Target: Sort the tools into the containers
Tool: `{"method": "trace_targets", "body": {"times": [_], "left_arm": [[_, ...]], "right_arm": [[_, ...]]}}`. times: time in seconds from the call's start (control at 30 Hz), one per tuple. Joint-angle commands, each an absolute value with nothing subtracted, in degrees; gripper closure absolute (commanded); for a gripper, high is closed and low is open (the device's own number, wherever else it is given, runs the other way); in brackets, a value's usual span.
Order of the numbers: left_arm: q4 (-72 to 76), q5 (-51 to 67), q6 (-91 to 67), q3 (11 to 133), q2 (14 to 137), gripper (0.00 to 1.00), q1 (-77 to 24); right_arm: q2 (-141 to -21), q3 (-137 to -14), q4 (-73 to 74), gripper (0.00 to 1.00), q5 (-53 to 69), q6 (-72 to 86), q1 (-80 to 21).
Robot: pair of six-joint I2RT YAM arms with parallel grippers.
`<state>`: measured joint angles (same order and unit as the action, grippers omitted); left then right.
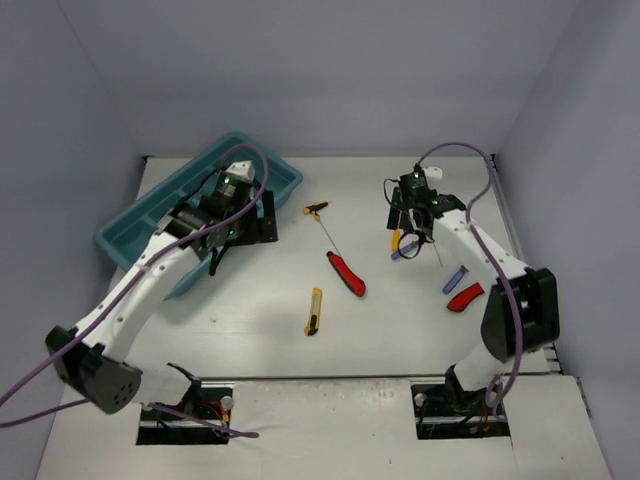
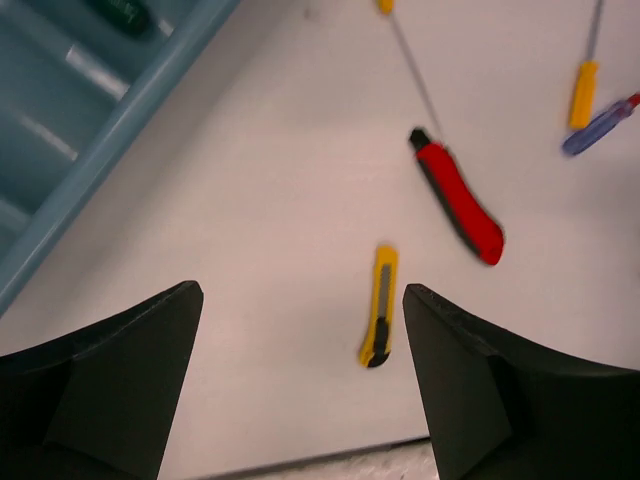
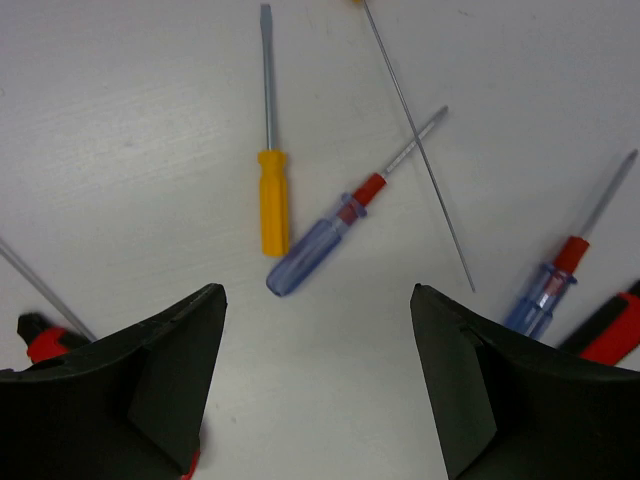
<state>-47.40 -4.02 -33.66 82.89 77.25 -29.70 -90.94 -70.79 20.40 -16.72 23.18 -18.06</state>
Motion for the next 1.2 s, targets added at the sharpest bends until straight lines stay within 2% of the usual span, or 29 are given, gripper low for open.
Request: {"method": "trace_targets", "body": {"times": [0.0, 0.2, 0.57, 0.63, 0.83, 0.9, 1.17], "left_arm": [[-45.3, -3.61, -34.07, 73.97, 69.3, 0.2, -29.02], [-45.48, -3.27, -32.59, 68.57, 60.93, 0.19, -29.09], [-45.62, -3.16, -31.73, 64.86, 56.33, 0.19, -29.09], [-45.62, -2.75, -31.06, 65.35, 57.72, 0.19, -29.05], [-45.35, -1.28, -29.7, 69.74, 62.61, 0.19, -29.09], [-45.12, -0.24, -29.18, 71.48, 64.15, 0.19, -29.0], [-36.66, 8.11, -29.42, 75.29, 67.82, 0.19, -29.03]], "right_arm": [[-99.14, -79.76, 18.19, 0.3, -16.83, 23.26, -17.05], [-110.78, -83.27, 17.43, 0.31, -10.52, 23.23, -15.29], [-115.49, -78.51, 11.35, 0.48, -6.34, 23.2, -15.03], [-115.15, -77.42, 10.71, 0.56, -5.65, 22.75, -15.03], [-112.82, -72.93, 9.14, 0.91, -4.3, 21.76, -15.04], [-111.51, -72.37, 9.08, 0.98, -4.07, 20.75, -15.32], [-96.3, -72.14, 8.07, 1.0, -4.49, 15.02, -21.13]]}}
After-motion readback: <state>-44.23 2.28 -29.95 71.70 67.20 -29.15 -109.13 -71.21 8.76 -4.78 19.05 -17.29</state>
